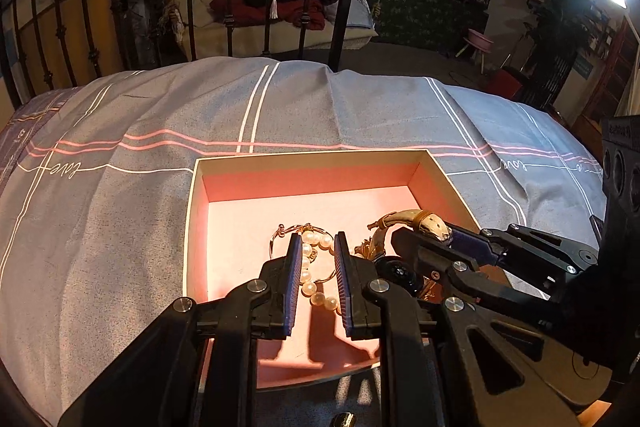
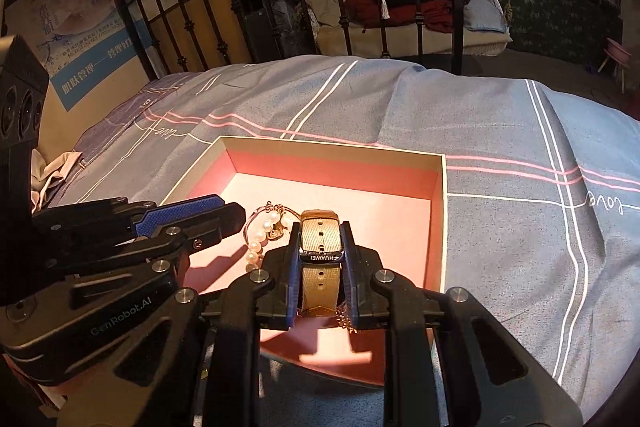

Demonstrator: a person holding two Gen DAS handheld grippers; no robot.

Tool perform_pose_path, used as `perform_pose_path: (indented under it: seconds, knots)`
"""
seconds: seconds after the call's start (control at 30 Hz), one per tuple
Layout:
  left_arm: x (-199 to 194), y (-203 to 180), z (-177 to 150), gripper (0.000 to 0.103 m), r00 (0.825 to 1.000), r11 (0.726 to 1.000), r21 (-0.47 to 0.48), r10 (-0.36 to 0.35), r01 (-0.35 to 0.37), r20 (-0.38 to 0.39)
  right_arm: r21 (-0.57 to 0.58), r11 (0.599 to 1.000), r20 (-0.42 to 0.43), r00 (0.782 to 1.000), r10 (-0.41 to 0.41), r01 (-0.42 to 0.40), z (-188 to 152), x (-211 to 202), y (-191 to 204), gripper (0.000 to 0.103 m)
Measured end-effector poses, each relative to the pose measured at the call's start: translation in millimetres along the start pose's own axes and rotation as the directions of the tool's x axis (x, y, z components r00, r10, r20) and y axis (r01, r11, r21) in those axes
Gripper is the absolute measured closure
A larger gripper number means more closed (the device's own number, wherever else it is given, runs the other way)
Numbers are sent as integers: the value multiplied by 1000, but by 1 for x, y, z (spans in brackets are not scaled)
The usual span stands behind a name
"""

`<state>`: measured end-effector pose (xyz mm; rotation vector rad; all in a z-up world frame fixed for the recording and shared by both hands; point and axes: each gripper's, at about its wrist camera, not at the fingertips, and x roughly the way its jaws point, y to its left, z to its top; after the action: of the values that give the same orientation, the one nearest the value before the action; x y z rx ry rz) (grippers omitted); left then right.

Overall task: Organize jewelry
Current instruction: 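Carry the watch into the box and open the right tool, then grasp the small gold charm with the right tool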

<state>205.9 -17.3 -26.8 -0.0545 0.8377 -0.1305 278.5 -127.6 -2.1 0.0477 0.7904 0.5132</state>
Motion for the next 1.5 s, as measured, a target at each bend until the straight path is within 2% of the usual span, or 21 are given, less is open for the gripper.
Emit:
perform_pose_path:
  seconds: [0.13,0.2,0.27,0.3,0.33,0.37,0.47,0.57,0.83,1.07,1.13,1.2,1.3,1.43,1.5]
  knots:
    - [4,0,0,87,1000,1000,5,6,-6,-8,-11,1000,-2,1000,-19,19,-2,1,0,84]
    - [0,2,0,81,1000,1000,1,7,-7,-3,-10,1000,18,1000,-17,17,-3,-5,-1,81]
    - [-10,5,-1,73,1000,1000,-6,13,-13,24,-8,999,47,998,-33,33,-3,-14,-2,61]
    - [-15,7,-1,71,999,1000,-11,16,-15,33,-6,999,65,997,-43,44,-3,-21,-2,54]
    - [-23,10,-1,64,999,1000,-21,11,-10,42,-6,999,82,996,-45,45,-3,-29,-3,44]
    - [-31,13,-3,59,998,999,-32,-1,3,57,-9,998,98,994,-55,56,-4,-37,-2,41]
    - [-59,18,-16,58,995,999,-43,-6,10,96,-31,995,136,986,-93,98,-12,-65,3,41]
    - [-80,17,-42,58,996,999,-40,-22,25,92,-43,991,145,983,-116,123,-31,-87,8,41]
    - [-97,-8,-122,58,1000,1000,22,-20,20,18,-26,992,64,991,-119,121,-101,-103,15,41]
    - [-76,-24,-128,60,999,998,43,34,-34,-2,-11,994,14,994,-108,109,-125,-98,17,40]
    - [-69,-25,-129,77,998,997,49,55,-54,-14,-20,994,3,995,-104,104,-127,-96,19,40]
    - [-65,-21,-131,86,998,998,40,56,-55,-30,-28,995,-6,996,-93,93,-127,-93,24,40]
    - [-69,-12,-135,86,999,998,25,51,-51,-8,-55,996,-27,997,-68,66,-127,-86,32,40]
    - [-74,8,-136,86,1000,999,-42,3,-4,-7,-133,990,-75,996,-49,38,-122,-67,51,40]
    - [-76,16,-135,86,1000,998,-65,7,-7,-5,-169,985,-98,994,-43,26,-116,-56,59,45]
